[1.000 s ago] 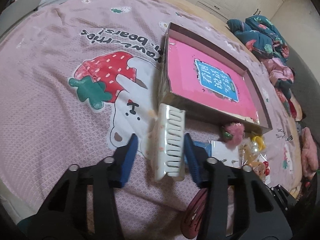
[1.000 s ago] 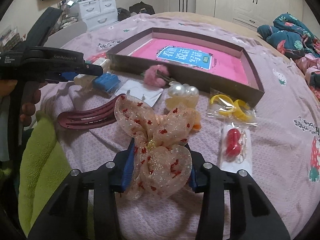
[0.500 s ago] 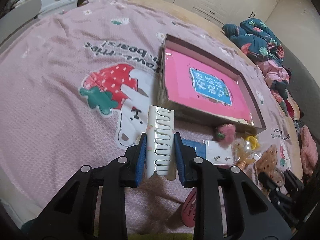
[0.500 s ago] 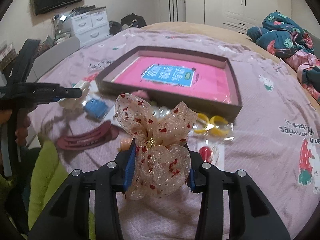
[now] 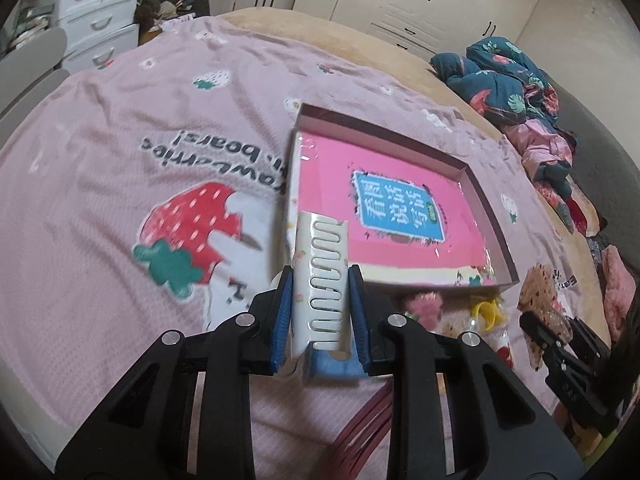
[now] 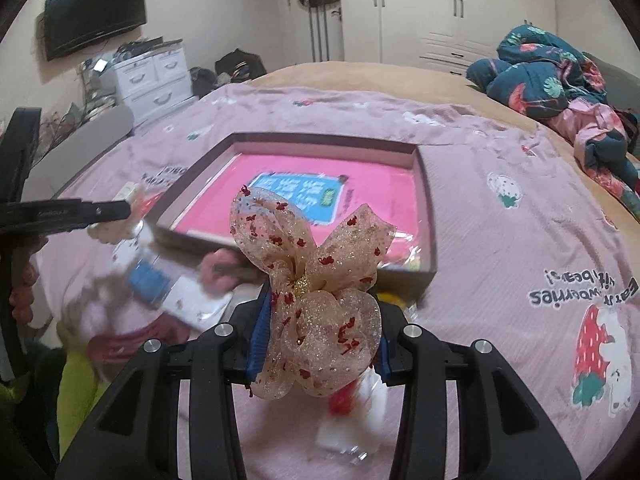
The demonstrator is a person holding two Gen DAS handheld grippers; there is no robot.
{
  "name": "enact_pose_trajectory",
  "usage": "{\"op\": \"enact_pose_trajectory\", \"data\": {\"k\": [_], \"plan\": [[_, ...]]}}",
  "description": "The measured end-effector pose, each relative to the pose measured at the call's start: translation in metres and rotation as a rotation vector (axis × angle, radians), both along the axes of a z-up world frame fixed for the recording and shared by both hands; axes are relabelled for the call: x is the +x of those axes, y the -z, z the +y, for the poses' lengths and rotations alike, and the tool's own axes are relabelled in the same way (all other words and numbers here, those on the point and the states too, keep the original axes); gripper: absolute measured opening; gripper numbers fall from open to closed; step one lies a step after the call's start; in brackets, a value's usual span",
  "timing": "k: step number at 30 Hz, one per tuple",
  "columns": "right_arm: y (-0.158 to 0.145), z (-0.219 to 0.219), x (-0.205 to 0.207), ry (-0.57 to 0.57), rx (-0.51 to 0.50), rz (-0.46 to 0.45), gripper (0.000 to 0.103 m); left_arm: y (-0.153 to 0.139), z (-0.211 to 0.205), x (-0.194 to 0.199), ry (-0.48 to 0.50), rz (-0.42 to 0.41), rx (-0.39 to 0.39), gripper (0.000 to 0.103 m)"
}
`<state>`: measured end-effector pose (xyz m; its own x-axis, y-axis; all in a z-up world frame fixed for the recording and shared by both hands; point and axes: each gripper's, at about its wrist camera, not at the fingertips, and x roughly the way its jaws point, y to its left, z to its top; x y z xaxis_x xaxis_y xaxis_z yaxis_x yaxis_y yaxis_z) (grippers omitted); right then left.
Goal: Organize jewelry
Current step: 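Carry the bow into the tray and open the right tool while the left tool releases the comb there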
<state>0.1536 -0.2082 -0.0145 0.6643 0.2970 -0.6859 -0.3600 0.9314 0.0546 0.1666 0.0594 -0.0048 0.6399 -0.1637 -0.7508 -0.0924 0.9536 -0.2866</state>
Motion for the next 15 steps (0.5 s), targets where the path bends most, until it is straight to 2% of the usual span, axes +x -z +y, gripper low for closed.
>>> {"op": "enact_pose_trajectory", "data": {"k": [15], "plan": [[0.006, -0.017, 0.07, 0.067, 0.012, 0.028, 0.04, 0.012, -0.036, 0.052, 0.051, 0.02, 0.032, 0.019]]}}
